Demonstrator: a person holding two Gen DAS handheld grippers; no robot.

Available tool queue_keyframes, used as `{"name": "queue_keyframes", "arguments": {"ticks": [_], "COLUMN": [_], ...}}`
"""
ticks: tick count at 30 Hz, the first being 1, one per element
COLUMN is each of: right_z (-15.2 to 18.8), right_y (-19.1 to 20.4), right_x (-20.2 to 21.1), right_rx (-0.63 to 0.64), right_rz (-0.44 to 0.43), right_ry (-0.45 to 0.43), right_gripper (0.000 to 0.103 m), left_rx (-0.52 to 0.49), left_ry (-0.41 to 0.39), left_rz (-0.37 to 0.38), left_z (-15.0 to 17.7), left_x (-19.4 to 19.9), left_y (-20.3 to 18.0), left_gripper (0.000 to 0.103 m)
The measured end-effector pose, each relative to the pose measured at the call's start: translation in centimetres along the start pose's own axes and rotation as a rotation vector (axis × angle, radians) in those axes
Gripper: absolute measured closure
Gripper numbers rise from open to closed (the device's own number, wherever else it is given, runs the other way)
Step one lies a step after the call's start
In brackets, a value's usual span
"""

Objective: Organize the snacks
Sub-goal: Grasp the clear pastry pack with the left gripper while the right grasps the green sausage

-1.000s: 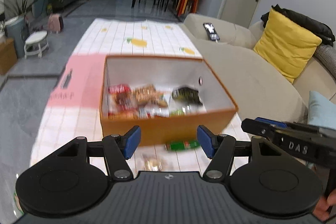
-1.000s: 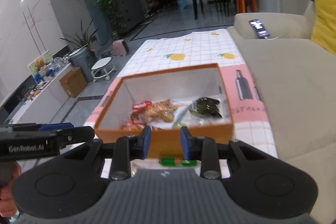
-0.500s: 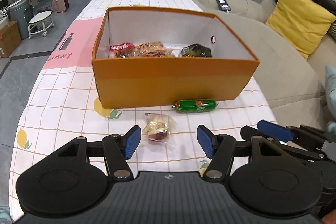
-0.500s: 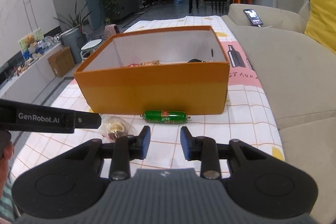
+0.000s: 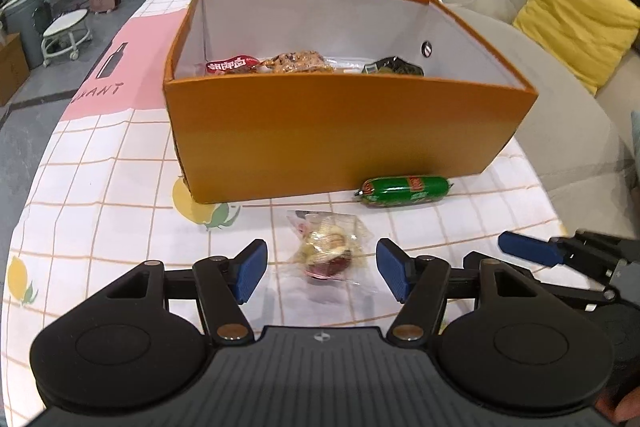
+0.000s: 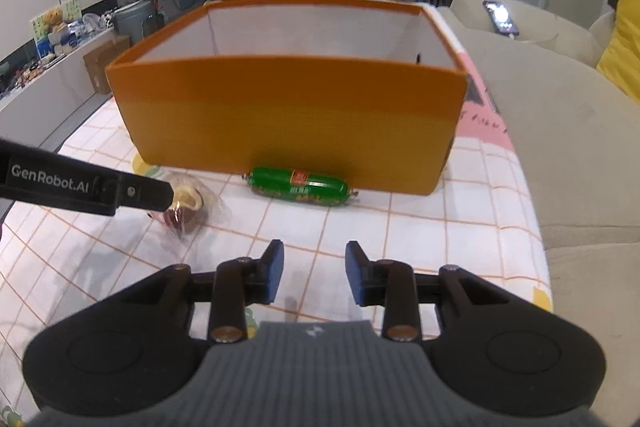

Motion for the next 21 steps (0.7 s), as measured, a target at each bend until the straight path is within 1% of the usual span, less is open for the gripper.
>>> {"name": "queue_keyframes", "arguments": {"ticks": [1,6,9,11,13,15,17,19,21], "right_z": [0.0,-0.3,-0.8,-1.1,-1.5,-1.7,-2.1,-2.5,-2.9], "right_y": [0.0,0.1,0.1,0.1,0.2,0.2,0.2,0.3,0.4], "right_x": [-0.3,-1.7,-2.6,-3.5,-4.3,-4.9,-5.4,-5.7,-6.0], "right_rx": [0.001,0.027,0.052,0.077,0.108,0.134,0.161,0.184,0.208], "right_rz": [-0.004,-0.021,-0.022,-0.024,-0.028,-0.032,-0.036,-0.041,-0.055], "right_ry": [0.004,0.012,0.003,-0.006,-0.010,-0.020,-0.032,-0.044,-0.056], "right_gripper": [0.065,0.065,0.063,0.060,0.059,0.059,0.056,0.054,0.049], "left_rx": [-0.008,-0.020,-0.025,-0.026,-0.016,-0.013,-0.009,0.005,0.018], "left_ry": [0.009,0.042,0.043,0.049,0.058,0.052,0.060,0.061,0.060], "left_rz": [0.002,0.026,0.040,0.044,0.045,0.035,0.038,0.037,0.036], "left_z": [0.0,0.2,0.1,0.2,0.3,0.4,0.4,0.3,0.3], "left_x": [-0.4,-1.8,-2.2,-2.4,-2.7,-2.8,-3.1,-3.2,-3.3], "left_y": [0.2,0.3,0.4,0.5,0.8,0.9,1.1,1.2,1.4], "left_gripper": [0.029,0.030,0.031,0.035,0.038,0.039,0.043,0.043,0.043]}}
Point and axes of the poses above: each gripper's, at about its wrist camera, not at the fingertips, and x roughly against the way its jaws point, y to its left, z to its underside, the point moved 2 cm from there along -x, roughly the way its jaws point, and after that the axes turned 12 degrees about z, right-handed, at the moved point
